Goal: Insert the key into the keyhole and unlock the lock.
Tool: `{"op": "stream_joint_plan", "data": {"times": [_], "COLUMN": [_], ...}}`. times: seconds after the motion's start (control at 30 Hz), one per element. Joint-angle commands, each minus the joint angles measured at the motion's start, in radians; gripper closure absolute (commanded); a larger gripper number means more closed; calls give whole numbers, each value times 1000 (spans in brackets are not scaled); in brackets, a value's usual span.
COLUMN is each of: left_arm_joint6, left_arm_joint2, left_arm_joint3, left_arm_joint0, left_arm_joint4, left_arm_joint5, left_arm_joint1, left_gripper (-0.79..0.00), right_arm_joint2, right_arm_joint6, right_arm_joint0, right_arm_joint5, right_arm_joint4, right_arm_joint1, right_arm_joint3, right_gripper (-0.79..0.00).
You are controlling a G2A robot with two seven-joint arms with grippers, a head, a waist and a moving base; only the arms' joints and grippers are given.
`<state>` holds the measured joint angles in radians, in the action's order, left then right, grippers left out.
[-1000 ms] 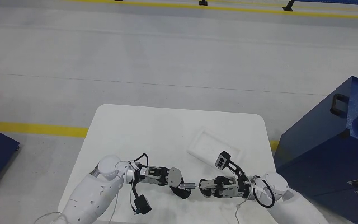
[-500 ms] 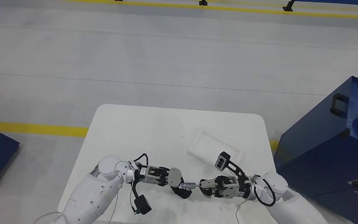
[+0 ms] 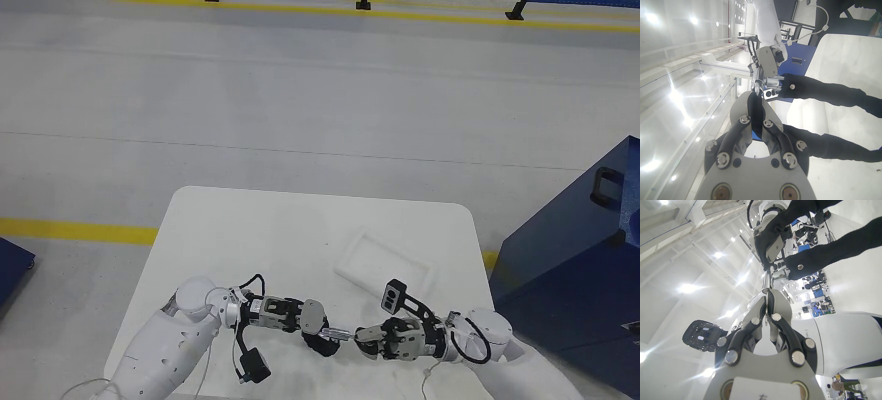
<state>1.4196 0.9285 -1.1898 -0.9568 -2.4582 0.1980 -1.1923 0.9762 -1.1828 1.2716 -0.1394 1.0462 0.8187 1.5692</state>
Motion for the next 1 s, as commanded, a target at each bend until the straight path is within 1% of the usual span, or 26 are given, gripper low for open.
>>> {"op": "stream_joint_plan", "data": {"times": [0.0, 0.2, 0.53, 0.97], "left_arm_joint6": [0, 0, 0, 0], "left_arm_joint2": [0, 0, 0, 0], "left_arm_joint3": [0, 0, 0, 0], "left_arm_joint0": [0, 0, 0, 0], "left_arm_joint4": [0, 0, 0, 0], "left_arm_joint5": [0, 0, 0, 0], "left_arm_joint1": [0, 0, 0, 0], "left_gripper": [0, 0, 0, 0], "right_arm_joint2": [2, 9, 22, 41], "right_arm_joint6": [-5, -2, 30, 47], "right_arm_joint0": [1, 6, 11, 28], "right_arm_joint5": [-30, -110, -213, -359], "right_arm_joint4": [15, 53, 87, 168], "right_arm_joint1": [2, 7, 14, 22], "right_arm_joint3": [-3, -12, -20, -12], "right_gripper": [0, 0, 0, 0]}}
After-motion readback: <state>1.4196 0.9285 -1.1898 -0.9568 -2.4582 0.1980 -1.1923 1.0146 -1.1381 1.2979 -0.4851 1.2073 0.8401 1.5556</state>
